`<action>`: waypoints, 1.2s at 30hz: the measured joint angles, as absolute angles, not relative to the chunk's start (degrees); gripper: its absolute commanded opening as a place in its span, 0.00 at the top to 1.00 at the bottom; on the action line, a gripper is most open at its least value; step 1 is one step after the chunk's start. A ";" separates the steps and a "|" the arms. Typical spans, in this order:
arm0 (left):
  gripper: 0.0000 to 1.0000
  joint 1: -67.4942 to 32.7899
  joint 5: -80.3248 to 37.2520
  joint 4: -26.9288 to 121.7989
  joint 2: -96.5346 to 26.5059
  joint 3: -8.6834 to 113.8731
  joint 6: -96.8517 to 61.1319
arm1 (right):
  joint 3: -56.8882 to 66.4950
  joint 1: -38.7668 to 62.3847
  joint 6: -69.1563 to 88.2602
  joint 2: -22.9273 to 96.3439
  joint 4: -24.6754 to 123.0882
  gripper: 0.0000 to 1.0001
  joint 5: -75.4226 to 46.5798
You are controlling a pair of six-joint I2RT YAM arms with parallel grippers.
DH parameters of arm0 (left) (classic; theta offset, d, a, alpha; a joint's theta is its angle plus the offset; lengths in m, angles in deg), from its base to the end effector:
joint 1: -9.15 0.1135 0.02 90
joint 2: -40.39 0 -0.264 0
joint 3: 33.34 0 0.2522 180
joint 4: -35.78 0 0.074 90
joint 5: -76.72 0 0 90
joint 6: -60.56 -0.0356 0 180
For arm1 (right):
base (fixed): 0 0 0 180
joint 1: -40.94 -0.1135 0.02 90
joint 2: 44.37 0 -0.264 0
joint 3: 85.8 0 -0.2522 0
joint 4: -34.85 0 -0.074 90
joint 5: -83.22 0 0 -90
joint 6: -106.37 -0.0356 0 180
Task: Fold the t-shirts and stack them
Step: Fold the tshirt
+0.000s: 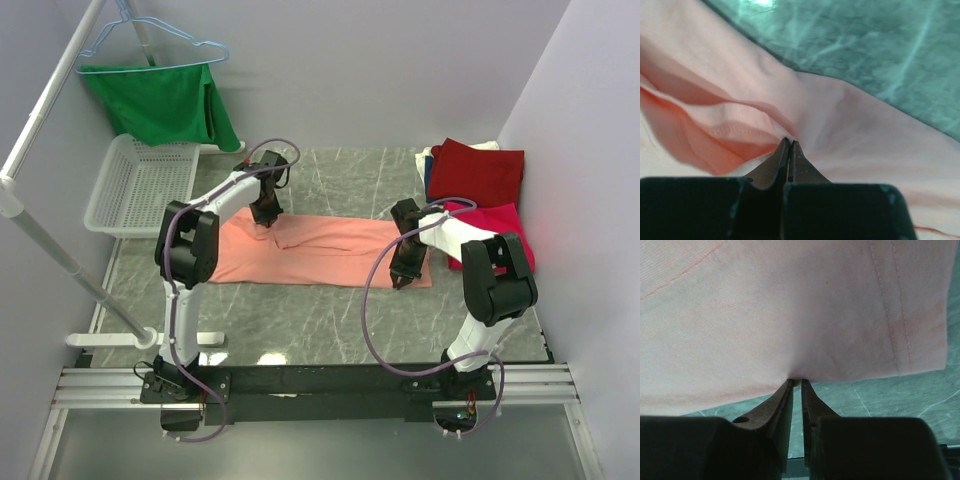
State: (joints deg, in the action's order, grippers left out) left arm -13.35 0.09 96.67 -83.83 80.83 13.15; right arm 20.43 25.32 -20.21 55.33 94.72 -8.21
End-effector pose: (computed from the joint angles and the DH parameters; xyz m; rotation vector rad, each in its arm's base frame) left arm 0.4210 -0.1655 0.1851 -0.5305 2.6861 0.0232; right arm 0.2880 0.0814 0.1542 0.5599 3.0344 0.0844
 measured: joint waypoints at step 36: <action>0.51 -16.09 10.93 87.41 -64.36 64.83 11.23 | 19.36 24.14 -19.99 56.40 94.57 0.77 -9.13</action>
